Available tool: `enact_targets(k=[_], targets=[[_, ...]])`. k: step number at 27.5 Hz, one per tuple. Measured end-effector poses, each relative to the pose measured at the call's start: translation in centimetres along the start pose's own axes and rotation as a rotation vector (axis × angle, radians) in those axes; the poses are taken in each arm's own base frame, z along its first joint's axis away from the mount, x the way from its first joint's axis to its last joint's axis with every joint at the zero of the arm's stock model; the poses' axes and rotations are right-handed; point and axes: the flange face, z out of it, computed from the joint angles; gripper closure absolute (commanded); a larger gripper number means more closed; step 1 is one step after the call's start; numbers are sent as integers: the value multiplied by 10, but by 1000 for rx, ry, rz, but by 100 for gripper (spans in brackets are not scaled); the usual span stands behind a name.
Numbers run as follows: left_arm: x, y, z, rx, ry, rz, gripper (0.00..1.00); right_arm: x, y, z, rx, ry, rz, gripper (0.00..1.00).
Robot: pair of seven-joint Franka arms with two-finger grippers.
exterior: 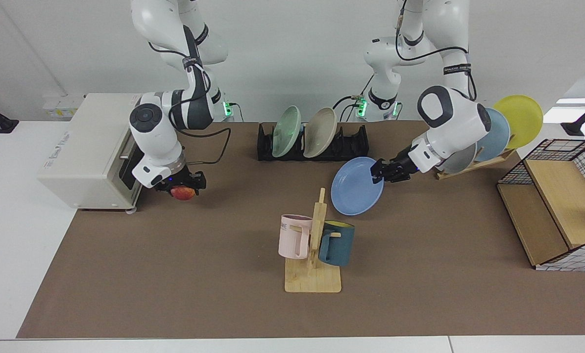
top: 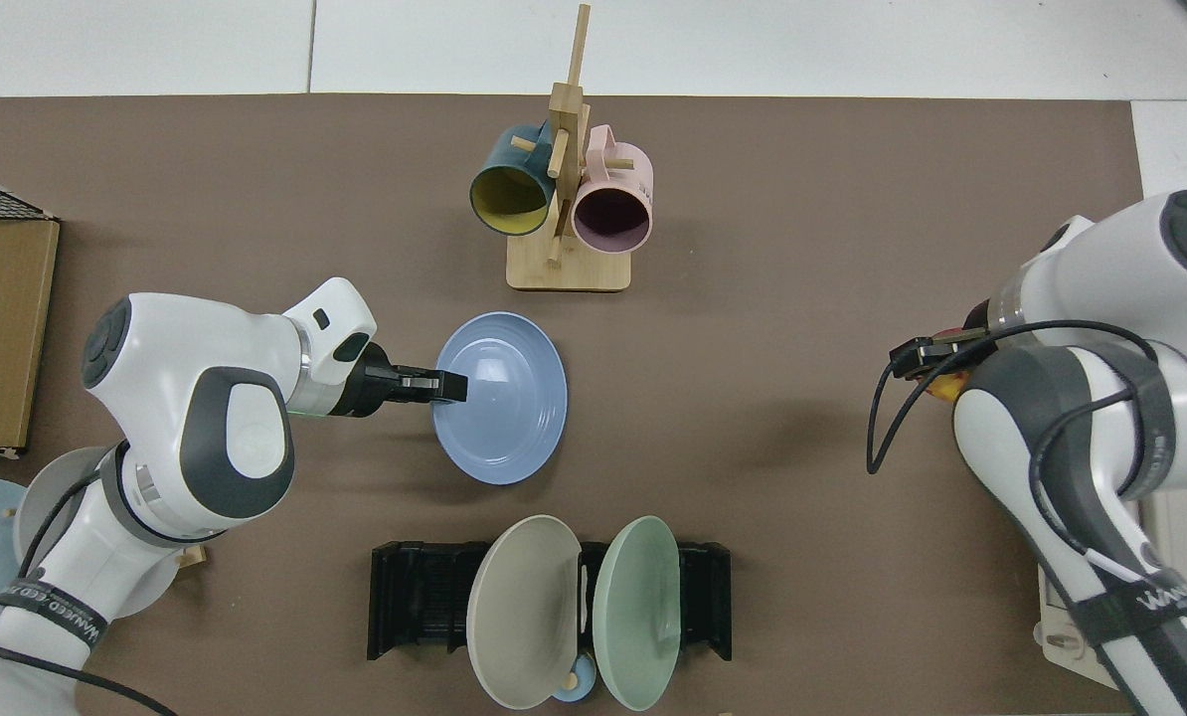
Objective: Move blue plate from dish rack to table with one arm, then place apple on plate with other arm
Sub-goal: 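Lift the blue plate out of the rack with the left gripper, then lower the blue plate flat onto the table and open the left gripper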
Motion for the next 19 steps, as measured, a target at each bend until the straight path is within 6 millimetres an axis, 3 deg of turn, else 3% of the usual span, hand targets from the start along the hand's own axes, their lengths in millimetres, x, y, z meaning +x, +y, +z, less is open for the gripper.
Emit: enact_targets(k=[6, 7, 12, 14, 15, 19], targets=[[-1, 15, 9, 2, 7, -6, 99, 1, -2, -31, -1, -6, -4, 100], [-1, 16, 10, 2, 6, -11, 87, 1, -4, -34, 0, -5, -7, 100], [0, 18, 13, 3, 11, -26, 80, 1, -12, -39, 3, -6, -18, 100], [0, 18, 13, 4, 13, -28, 64, 1, -13, -39, 4, -7, -19, 100], [0, 18, 13, 4, 13, -29, 51, 0, -13, -39, 4, -7, -19, 100], [0, 19, 14, 5, 16, -29, 19, 0, -14, -38, 5, -8, -21, 100]])
